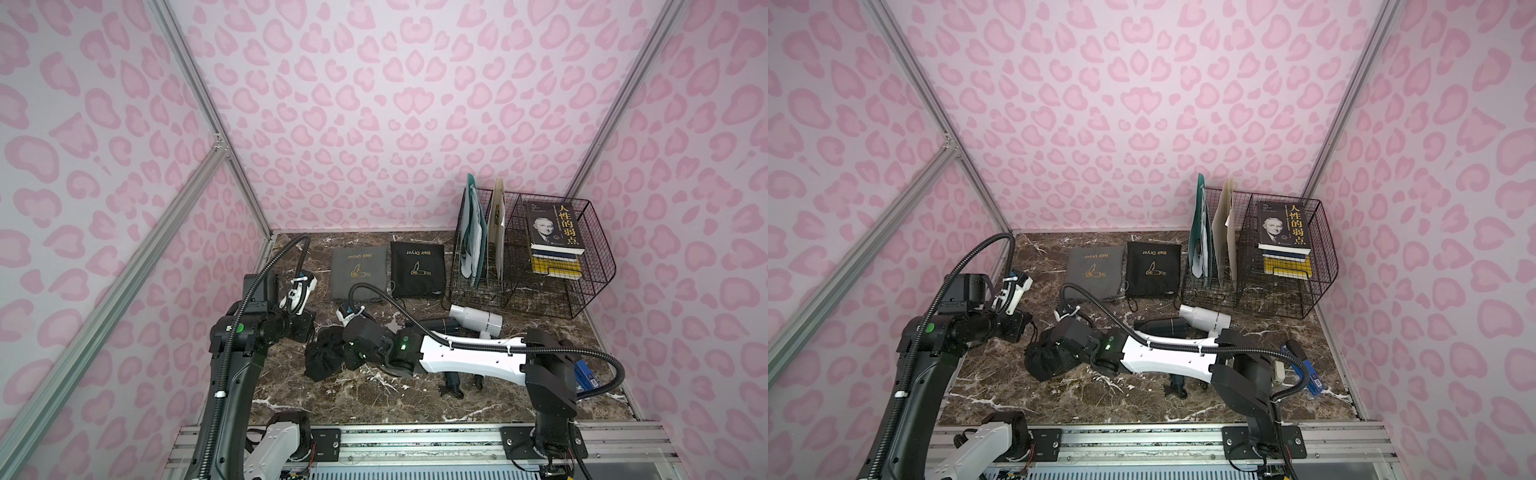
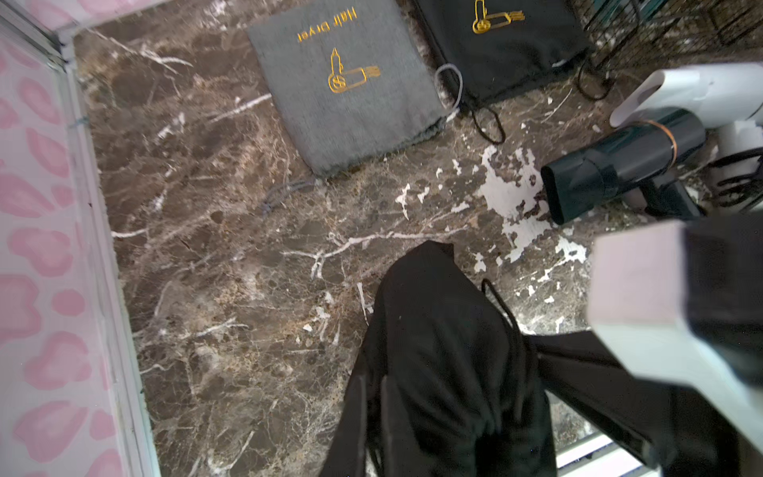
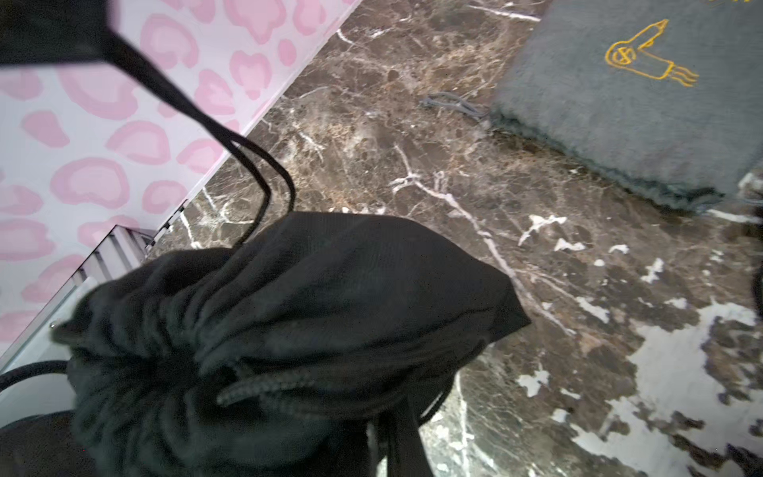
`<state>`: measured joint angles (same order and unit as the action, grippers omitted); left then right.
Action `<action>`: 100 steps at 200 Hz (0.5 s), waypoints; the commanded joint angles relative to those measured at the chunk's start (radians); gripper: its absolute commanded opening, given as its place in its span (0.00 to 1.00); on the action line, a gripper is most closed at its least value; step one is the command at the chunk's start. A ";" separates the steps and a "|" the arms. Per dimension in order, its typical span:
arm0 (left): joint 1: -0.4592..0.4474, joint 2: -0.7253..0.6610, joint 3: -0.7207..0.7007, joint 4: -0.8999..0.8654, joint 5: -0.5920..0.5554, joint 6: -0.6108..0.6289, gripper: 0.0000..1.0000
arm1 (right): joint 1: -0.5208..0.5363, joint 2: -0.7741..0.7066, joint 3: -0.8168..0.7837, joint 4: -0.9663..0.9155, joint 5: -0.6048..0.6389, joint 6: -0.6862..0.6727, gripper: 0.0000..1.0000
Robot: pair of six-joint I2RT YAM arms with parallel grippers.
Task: Pack away hair dryers
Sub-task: Place the drawstrings on both sides at the center of the board.
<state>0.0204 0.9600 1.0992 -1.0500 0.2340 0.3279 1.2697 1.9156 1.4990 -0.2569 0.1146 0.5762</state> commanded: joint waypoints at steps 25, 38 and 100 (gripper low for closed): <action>0.001 0.022 -0.069 0.056 -0.011 0.041 0.02 | 0.002 0.052 0.029 0.028 -0.019 0.025 0.00; 0.000 0.016 -0.079 0.067 -0.024 0.048 0.02 | 0.000 0.078 0.053 0.037 -0.021 0.020 0.00; 0.002 0.099 0.065 0.071 -0.120 0.066 0.02 | -0.068 0.161 0.131 0.048 -0.055 -0.011 0.00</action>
<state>0.0212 1.0248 1.1088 -1.0161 0.1532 0.3775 1.2198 2.0678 1.6257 -0.2306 0.0700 0.5858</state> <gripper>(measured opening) 0.089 0.049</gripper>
